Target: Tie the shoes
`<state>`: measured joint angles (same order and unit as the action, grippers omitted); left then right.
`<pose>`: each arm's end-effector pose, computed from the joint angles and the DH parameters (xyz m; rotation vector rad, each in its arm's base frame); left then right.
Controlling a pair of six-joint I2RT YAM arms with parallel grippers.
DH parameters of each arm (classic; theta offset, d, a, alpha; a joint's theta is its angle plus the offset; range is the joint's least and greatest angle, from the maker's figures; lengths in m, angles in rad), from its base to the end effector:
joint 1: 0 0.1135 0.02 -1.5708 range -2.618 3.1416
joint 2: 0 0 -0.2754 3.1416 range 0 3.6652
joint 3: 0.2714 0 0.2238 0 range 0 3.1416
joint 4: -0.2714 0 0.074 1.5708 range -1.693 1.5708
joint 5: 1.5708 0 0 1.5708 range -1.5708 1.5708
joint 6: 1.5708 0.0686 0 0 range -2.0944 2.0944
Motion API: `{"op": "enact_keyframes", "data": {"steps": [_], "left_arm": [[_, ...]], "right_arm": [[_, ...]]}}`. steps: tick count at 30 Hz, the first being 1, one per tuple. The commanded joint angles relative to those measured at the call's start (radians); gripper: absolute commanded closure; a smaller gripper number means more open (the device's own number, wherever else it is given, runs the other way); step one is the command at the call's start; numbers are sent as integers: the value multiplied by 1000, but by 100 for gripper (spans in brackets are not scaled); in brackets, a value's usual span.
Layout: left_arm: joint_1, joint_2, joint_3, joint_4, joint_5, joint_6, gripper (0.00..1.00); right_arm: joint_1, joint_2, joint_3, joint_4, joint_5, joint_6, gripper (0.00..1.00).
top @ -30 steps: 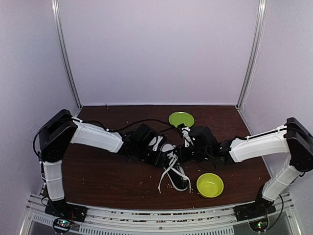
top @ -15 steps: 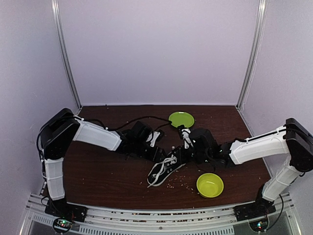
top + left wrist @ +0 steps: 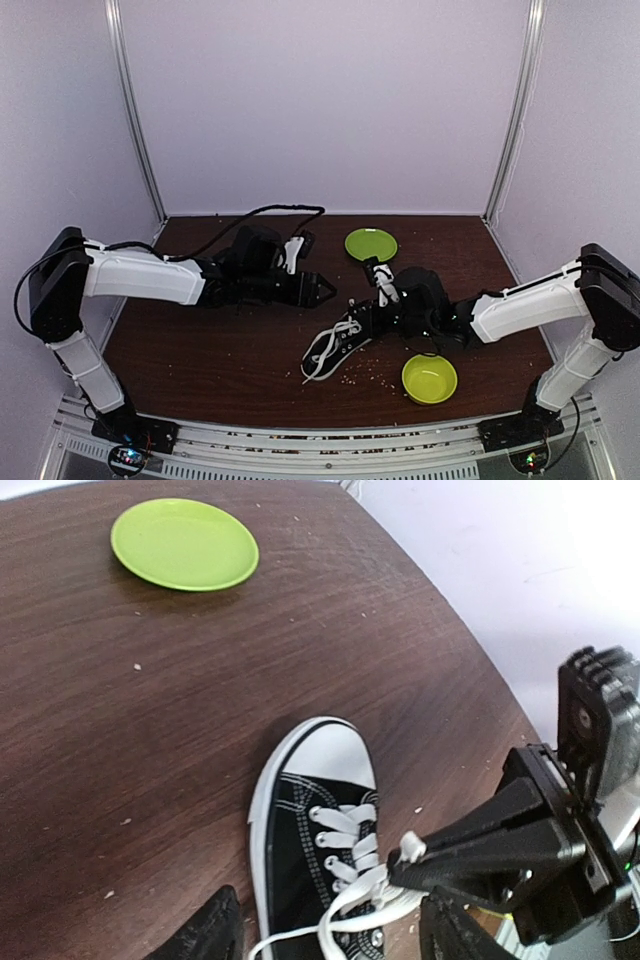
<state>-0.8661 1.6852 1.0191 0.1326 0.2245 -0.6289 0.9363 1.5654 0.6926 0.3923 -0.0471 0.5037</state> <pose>0.2341 -0.2989 0.2294 0.4185 2.2628 -1.0809 0.1927 0.2672 0.1964 -0.4997 2.1288 0.9130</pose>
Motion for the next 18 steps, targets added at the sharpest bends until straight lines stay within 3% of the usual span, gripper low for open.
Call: {"op": "enact_keyframes", "data": {"steps": [1,12,18], "left_arm": [[-9,67,72,59,87,-70,38],[-23,166,154,78,161,-111,42],[-32,204,159,92,189,-138,58]], "right_arm": [[7,3,-17,78,-25,-27,100],[14,20,-7,80,-23,-44,100],[15,25,6,78,-19,-51,100]]}}
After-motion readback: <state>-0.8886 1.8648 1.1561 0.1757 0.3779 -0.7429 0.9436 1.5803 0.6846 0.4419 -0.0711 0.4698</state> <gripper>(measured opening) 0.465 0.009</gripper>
